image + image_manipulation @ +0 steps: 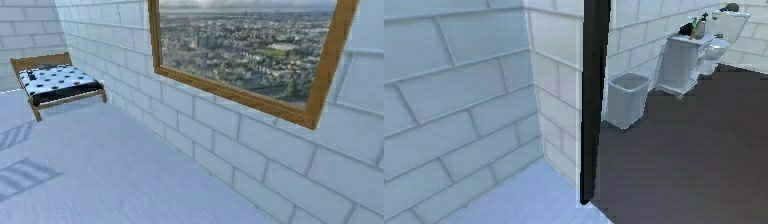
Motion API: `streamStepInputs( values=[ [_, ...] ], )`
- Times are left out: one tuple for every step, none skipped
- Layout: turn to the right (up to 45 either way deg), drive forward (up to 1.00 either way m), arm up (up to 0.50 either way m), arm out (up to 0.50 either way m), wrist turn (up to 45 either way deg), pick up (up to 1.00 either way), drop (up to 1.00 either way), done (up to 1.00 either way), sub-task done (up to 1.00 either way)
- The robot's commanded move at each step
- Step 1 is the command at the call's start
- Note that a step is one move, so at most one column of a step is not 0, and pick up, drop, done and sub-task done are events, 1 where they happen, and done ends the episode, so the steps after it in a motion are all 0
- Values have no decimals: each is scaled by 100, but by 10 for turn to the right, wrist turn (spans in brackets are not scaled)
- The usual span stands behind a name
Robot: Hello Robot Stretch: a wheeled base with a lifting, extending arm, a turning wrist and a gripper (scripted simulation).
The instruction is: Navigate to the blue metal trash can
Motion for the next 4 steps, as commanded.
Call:
streamStepInputs(
  values=[
    [150, 0, 0, 0, 0, 0, 0, 0, 0],
    [0, 40, 0, 0, 0, 0, 0, 0, 0],
    [-450, 0, 0, 0, 0, 0, 0, 0, 0],
    [-420, 0, 0, 0, 0, 0, 0, 0, 0]
  ],
)
